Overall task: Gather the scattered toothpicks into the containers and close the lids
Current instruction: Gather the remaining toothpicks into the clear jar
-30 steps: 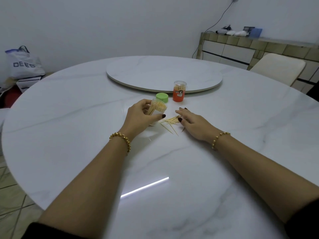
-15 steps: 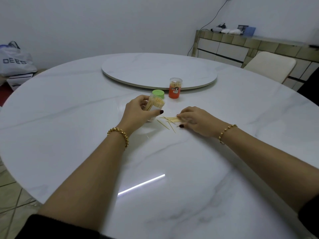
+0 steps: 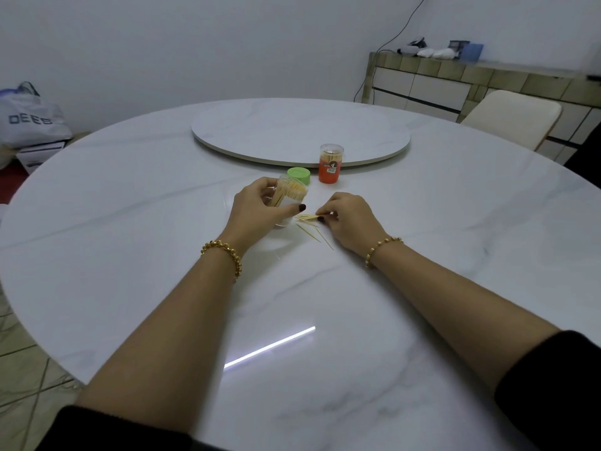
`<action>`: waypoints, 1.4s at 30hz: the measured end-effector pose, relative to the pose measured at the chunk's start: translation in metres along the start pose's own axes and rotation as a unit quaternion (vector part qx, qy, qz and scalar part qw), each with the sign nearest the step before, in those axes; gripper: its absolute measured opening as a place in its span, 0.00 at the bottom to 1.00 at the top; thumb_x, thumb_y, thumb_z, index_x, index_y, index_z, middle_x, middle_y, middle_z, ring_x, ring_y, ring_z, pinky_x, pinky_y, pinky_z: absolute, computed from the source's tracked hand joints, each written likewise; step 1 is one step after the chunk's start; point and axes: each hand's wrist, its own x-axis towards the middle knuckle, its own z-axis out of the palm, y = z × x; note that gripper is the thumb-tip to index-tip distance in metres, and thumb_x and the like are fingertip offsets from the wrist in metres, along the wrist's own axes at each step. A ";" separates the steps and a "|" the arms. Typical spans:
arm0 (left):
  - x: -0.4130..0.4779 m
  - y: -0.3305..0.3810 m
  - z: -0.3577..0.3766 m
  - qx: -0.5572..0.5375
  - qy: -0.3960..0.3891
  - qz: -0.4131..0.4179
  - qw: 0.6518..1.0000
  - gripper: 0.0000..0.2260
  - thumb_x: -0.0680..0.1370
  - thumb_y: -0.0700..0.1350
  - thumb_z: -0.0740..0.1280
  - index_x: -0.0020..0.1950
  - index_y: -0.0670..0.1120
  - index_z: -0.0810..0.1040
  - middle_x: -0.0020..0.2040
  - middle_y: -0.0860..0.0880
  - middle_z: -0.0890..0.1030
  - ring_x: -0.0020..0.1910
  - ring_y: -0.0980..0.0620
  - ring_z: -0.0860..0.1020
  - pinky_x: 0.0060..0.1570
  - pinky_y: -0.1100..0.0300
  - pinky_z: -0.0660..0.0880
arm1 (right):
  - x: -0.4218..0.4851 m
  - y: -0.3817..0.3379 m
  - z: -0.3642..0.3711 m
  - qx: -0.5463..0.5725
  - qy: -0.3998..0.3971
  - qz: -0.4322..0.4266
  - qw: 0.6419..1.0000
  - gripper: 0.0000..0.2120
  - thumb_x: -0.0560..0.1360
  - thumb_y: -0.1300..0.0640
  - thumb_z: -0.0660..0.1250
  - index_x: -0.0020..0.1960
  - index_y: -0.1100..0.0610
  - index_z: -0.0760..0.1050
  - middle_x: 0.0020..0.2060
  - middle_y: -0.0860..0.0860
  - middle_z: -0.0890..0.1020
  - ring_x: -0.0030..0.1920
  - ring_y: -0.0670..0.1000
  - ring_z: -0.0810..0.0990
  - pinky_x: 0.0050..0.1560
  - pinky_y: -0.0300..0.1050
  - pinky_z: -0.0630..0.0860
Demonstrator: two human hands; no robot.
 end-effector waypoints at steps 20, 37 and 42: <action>0.001 -0.003 -0.006 -0.013 0.022 -0.012 1.000 0.24 0.67 0.46 0.79 0.60 0.46 0.77 0.53 0.49 0.81 0.50 0.54 0.81 0.37 0.70 0.77 | 0.010 -0.009 0.012 0.035 0.020 0.044 0.998 0.07 0.76 0.59 0.67 0.49 0.59 0.83 0.43 0.56 0.81 0.46 0.55 0.77 0.45 0.45 0.70; 0.002 -0.004 0.004 0.001 0.029 0.010 1.000 0.22 0.66 0.47 0.79 0.58 0.47 0.78 0.51 0.52 0.82 0.51 0.58 0.80 0.40 0.72 0.76 | 0.032 -0.025 -0.018 0.382 0.185 0.105 0.899 0.06 0.78 0.65 0.63 0.45 0.60 0.78 0.37 0.51 0.85 0.42 0.44 0.84 0.46 0.33 0.76; 0.000 -0.002 0.010 0.015 0.007 0.021 1.000 0.21 0.66 0.47 0.79 0.57 0.48 0.78 0.51 0.51 0.82 0.51 0.57 0.80 0.42 0.69 0.77 | 0.033 -0.050 -0.036 0.515 0.185 0.106 0.830 0.06 0.80 0.63 0.60 0.46 0.59 0.75 0.42 0.53 0.85 0.46 0.48 0.84 0.45 0.38 0.77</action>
